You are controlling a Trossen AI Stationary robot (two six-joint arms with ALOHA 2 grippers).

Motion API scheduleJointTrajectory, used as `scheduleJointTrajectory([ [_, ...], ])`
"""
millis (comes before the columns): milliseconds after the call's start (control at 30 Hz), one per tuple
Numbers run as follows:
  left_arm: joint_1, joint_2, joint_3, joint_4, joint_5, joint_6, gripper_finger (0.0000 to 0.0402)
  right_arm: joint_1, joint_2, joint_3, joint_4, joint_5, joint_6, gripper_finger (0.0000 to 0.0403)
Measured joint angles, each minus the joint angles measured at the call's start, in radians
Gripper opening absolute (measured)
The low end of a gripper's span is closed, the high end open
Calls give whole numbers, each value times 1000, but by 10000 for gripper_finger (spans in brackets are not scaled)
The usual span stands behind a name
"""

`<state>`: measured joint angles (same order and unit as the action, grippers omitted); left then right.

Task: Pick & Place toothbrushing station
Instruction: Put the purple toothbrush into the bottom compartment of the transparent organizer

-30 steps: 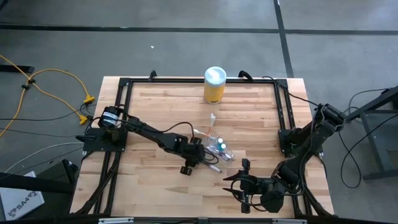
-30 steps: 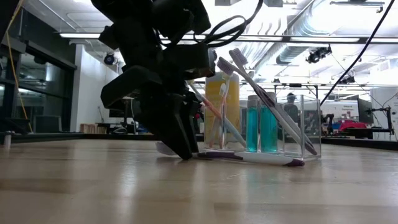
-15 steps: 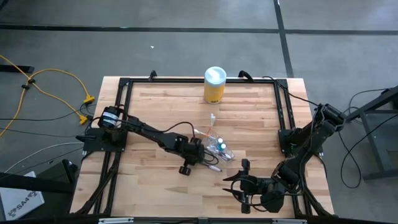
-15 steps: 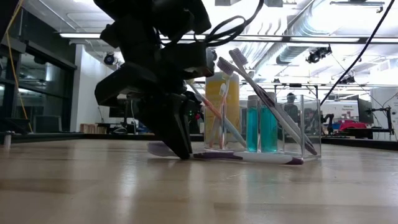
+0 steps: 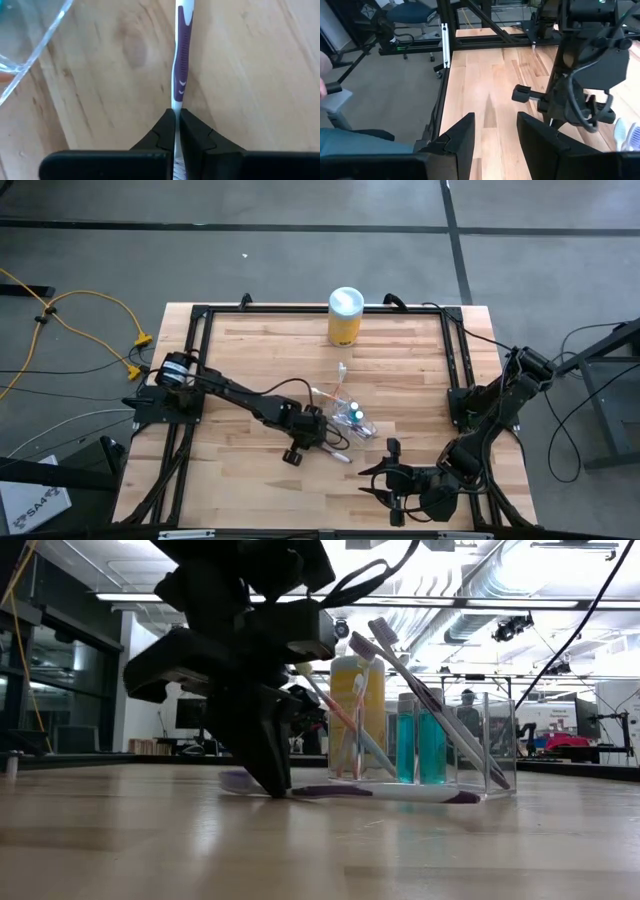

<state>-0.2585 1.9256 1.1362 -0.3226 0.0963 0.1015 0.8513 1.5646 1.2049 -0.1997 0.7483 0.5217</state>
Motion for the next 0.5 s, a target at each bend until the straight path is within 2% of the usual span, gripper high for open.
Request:
scheduleJointTrajectory([
  [233,-26,0,0,-16,1,34,26,0,0,0,1,-6,1,138],
  [500,-40,0,0,-42,7,63,28,-30,2,0,-35,-145,77,138],
])
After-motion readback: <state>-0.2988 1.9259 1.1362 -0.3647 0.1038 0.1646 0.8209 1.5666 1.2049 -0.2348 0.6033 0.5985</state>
